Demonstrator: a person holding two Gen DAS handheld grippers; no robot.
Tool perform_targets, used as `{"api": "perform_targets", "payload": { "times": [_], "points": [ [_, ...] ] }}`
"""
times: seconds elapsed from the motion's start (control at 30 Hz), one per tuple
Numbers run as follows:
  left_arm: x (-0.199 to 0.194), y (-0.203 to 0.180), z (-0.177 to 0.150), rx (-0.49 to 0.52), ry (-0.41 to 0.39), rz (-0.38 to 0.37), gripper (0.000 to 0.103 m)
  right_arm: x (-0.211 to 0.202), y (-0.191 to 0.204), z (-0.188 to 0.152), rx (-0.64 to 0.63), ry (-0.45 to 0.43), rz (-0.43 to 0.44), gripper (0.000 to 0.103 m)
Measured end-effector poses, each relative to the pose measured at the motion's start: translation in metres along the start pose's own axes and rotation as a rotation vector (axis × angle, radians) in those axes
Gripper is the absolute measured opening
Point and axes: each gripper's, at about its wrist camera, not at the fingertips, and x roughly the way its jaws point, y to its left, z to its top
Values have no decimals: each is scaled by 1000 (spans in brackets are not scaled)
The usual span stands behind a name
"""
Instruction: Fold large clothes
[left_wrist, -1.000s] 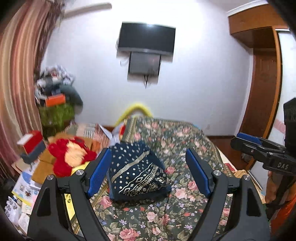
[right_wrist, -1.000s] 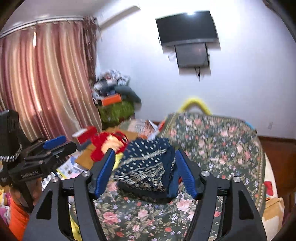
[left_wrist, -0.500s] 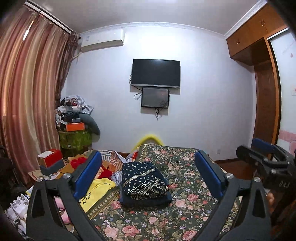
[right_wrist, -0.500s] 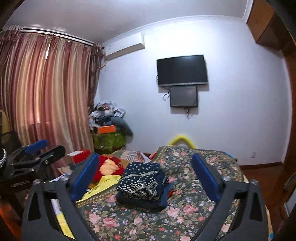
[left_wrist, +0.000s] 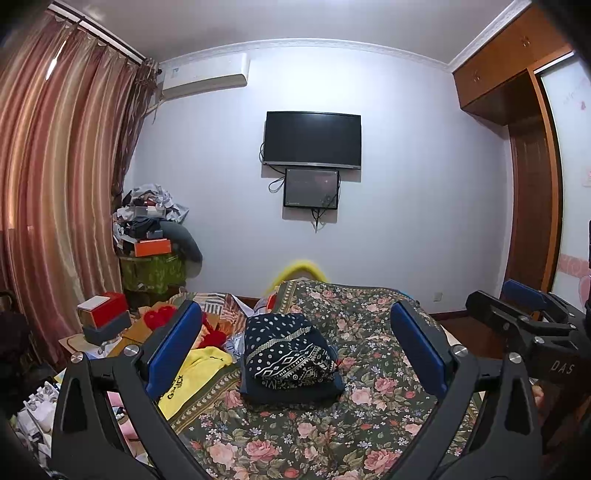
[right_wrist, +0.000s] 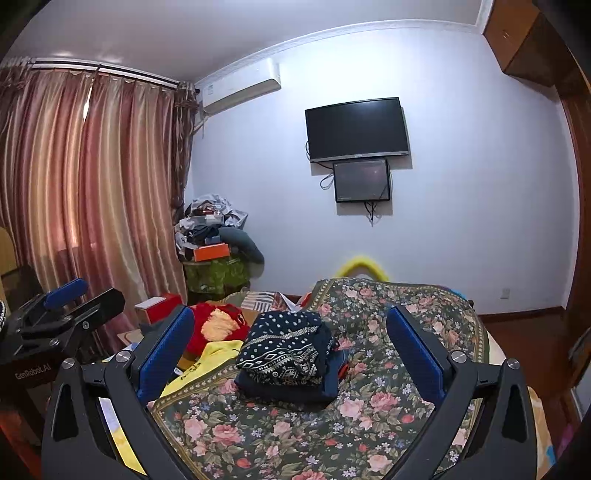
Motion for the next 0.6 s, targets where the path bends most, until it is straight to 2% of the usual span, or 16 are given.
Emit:
{"api": "perform_targets", "payload": {
  "times": [0.6],
  "points": [
    [21,5,-10,-12,55,9,102,-4,-3,-4,20,23,-8,103]
  ]
}}
